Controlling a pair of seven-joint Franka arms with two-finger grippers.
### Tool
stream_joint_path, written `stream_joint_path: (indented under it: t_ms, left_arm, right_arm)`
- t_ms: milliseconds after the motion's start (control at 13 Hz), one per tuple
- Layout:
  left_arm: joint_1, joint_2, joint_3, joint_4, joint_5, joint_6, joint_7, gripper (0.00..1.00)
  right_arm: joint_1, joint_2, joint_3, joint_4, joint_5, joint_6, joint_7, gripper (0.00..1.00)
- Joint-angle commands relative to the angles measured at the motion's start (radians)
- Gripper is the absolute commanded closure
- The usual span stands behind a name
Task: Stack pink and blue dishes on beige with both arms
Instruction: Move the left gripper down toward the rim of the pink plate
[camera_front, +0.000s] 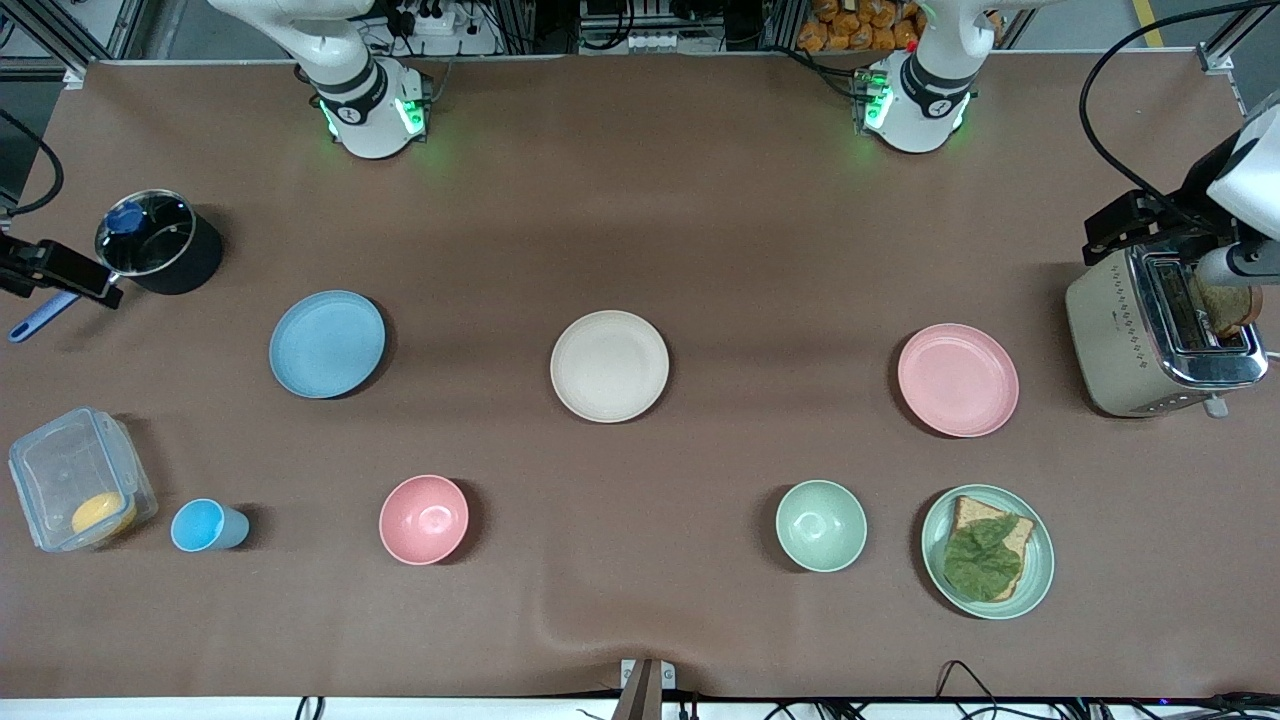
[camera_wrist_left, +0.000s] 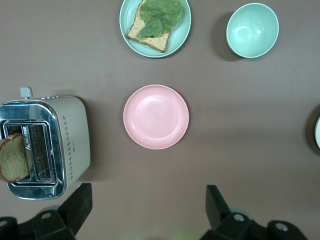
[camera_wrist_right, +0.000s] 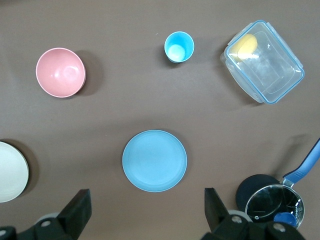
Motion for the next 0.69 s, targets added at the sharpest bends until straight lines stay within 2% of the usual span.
stream_joint_path:
  t_ms: [0, 462, 615]
  left_arm:
    - [0.011, -0.012, -0.008, -0.011, -0.001, 0.006, 0.013, 0.00]
    - [0.021, 0.063, 0.000, -0.037, 0.052, 0.047, 0.070, 0.00]
    - [0.031, 0.067, 0.000, -0.160, 0.053, 0.181, 0.069, 0.00]
  right_arm:
    - [0.003, 0.006, -0.004, 0.012, 0.013, -0.009, 0.012, 0.00]
    - [0.003, 0.006, -0.004, 0.012, 0.013, -0.009, 0.014, 0.00]
    - [0.001, 0.008, -0.004, 0.012, 0.013, -0.009, 0.011, 0.00]
